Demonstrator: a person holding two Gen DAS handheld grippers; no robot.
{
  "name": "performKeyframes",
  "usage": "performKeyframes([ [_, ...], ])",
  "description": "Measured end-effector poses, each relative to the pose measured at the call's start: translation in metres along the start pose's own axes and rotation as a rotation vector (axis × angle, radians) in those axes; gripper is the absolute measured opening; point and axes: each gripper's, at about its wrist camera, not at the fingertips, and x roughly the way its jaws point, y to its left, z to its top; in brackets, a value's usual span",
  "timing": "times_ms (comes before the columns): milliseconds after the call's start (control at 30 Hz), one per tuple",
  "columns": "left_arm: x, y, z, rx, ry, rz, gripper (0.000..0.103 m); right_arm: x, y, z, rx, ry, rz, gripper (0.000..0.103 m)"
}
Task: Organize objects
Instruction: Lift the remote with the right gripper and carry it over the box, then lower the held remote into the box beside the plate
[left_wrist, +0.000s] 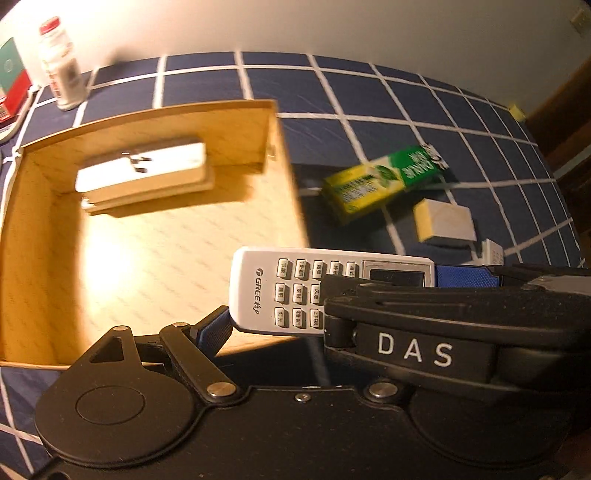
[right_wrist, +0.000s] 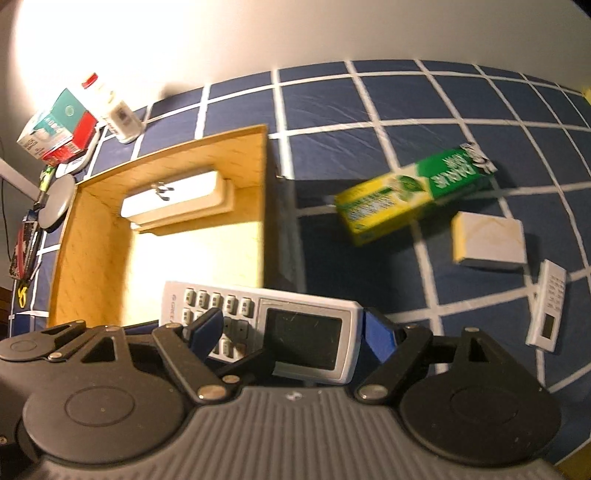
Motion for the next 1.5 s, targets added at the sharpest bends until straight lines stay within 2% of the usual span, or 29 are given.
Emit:
performKeyframes([
  [467,-0.017,0.098,0.013,-0.077,-0.027,0.021,0.081,0.029,0.104,0.022,-0.083,0.007,0.022,0.081],
  [733,-0.016,0.139,0.019,-0.139,-0.026,0.026,0.081,0.049,0.143,0.034,-0.140,0.032,0.029,0.081],
  [1067,0.009,0.164,0.032,-0.205,0.008,0.037,0.081,0.085,0.157,0.055,-0.190,0.088,0.041,0.081],
  [1500,0.059,0.171,0.062,-0.206,0.096,0.050,0.081,0.140,0.136,0.083,-0.160,0.167,0.058,0.081],
])
